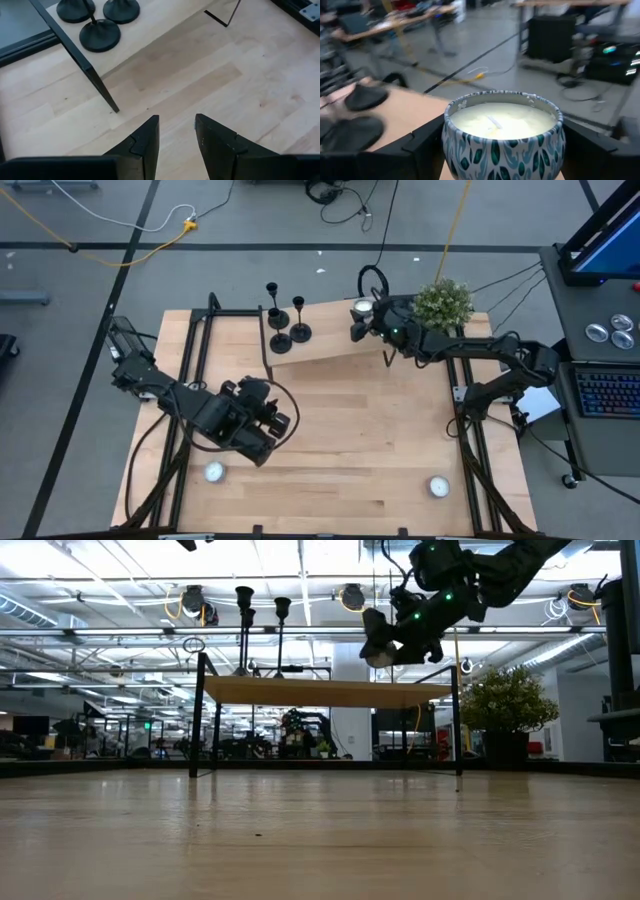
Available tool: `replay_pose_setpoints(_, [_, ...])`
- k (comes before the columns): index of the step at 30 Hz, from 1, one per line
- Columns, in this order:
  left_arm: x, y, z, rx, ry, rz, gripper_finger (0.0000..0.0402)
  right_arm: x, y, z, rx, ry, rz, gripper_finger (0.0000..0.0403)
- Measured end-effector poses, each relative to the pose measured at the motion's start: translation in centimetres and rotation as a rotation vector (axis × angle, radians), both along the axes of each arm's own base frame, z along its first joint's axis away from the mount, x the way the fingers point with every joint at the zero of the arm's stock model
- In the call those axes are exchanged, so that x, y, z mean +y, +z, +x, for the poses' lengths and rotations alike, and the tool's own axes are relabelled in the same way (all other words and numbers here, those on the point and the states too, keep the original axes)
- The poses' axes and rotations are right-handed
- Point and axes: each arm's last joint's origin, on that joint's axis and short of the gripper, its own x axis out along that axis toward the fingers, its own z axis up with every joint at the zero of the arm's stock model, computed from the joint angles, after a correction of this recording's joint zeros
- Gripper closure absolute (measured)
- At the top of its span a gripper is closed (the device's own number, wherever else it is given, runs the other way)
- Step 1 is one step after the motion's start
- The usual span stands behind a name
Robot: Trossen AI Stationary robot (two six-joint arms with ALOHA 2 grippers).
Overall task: Pick & Place candle stick holders
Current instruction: Put the top blue scented candle on the shelf
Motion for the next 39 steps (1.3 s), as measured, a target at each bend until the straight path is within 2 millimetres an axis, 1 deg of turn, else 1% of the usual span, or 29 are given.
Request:
replay_pose_setpoints(3, [0.0, 0.0, 0.0, -0.001, 0.002, -0.001, 0.0270, 0.2, -0.7, 0.7, 0.007, -0.068, -0.025, 0.0110])
replay_pose_setpoints(7, [0.0, 0.0, 0.1, -0.005, 0.001, -0.003, 0.0270, -0.2, -1.8, 1.6, -0.019, -0.087, -0.025, 0.0110])
replay_pose_setpoints(10, [-0.1, 0.0, 0.2, -0.018, 0.001, -0.010, 0.0270, -0.6, -2.4, 1.5, 0.018, -0.153, -0.036, 0.0110])
replay_pose_setpoints(15, [0.0, 0.0, 0.2, -0.021, 0.002, -0.012, 0.0270, -1.2, -2.3, 1.3, -0.003, -0.169, -0.045, 0.0108])
replay_pose_setpoints(22, [0.2, 0.1, 0.6, -0.033, 0.000, -0.018, 0.0270, -1.7, -2.2, 1.2, -0.024, -0.108, -0.031, 0.0097])
replay_pose_setpoints(28, [0.3, 0.1, 1.1, -0.046, -0.029, -0.023, 0.0270, -2.3, -2.6, 1.2, -0.019, -0.066, -0.012, 0.0096])
replay_pose_setpoints(39, [0.4, 0.1, 1.2, -0.043, -0.034, -0.022, 0.0270, -2.9, -2.5, 0.9, -0.067, -0.089, 0.015, 0.0095])
